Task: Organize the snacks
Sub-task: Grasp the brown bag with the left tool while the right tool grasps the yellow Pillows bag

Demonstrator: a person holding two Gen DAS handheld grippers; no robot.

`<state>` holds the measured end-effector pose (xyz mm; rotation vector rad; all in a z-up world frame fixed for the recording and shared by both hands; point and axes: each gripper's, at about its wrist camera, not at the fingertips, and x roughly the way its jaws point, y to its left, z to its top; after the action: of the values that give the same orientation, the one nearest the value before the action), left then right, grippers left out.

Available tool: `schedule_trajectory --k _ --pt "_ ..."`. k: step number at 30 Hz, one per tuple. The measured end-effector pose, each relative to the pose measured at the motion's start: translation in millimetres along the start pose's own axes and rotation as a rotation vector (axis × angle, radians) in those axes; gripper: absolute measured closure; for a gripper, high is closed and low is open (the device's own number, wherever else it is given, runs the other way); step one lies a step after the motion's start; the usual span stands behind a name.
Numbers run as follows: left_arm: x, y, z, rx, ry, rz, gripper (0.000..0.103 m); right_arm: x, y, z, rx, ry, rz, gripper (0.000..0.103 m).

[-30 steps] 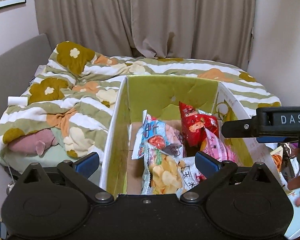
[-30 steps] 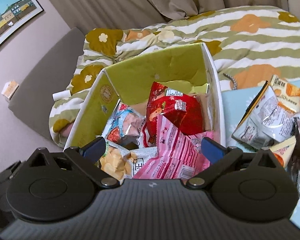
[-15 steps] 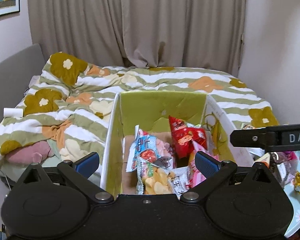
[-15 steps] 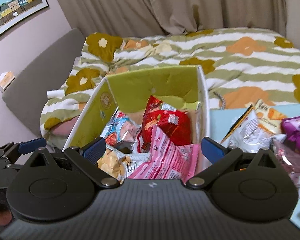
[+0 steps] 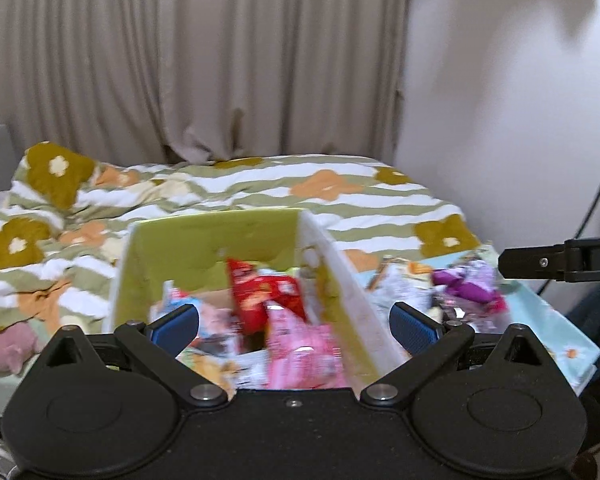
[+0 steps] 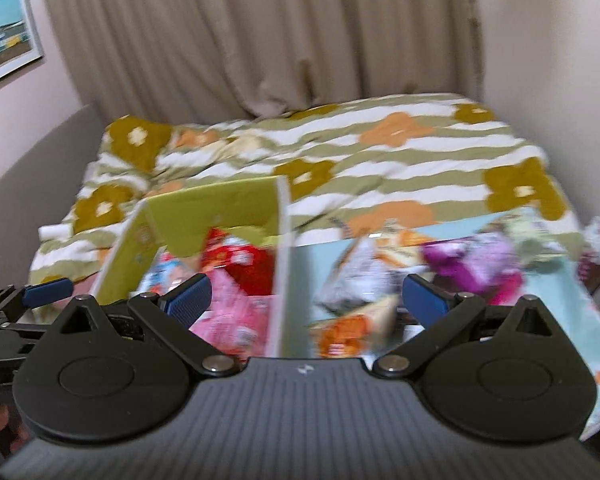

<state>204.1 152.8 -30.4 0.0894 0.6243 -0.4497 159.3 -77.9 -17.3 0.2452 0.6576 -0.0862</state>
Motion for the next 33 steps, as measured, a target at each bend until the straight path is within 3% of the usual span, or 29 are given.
schedule_trajectory --k 9,17,25,33 --pt "16 -76 3 0.043 0.025 -0.066 0.0 -13 -103 -18 0.1 0.007 -0.09 0.0" --pt "59 -146 10 0.005 0.093 -0.087 0.0 -2 -186 -27 0.151 0.12 -0.12 0.0" --pt "115 -196 6 0.024 0.199 -0.093 0.002 22 -236 -40 0.225 0.225 -0.101 0.0" --pt "175 -218 -8 0.044 0.31 -0.071 0.008 55 -261 -61 0.322 0.334 -0.069 0.0"
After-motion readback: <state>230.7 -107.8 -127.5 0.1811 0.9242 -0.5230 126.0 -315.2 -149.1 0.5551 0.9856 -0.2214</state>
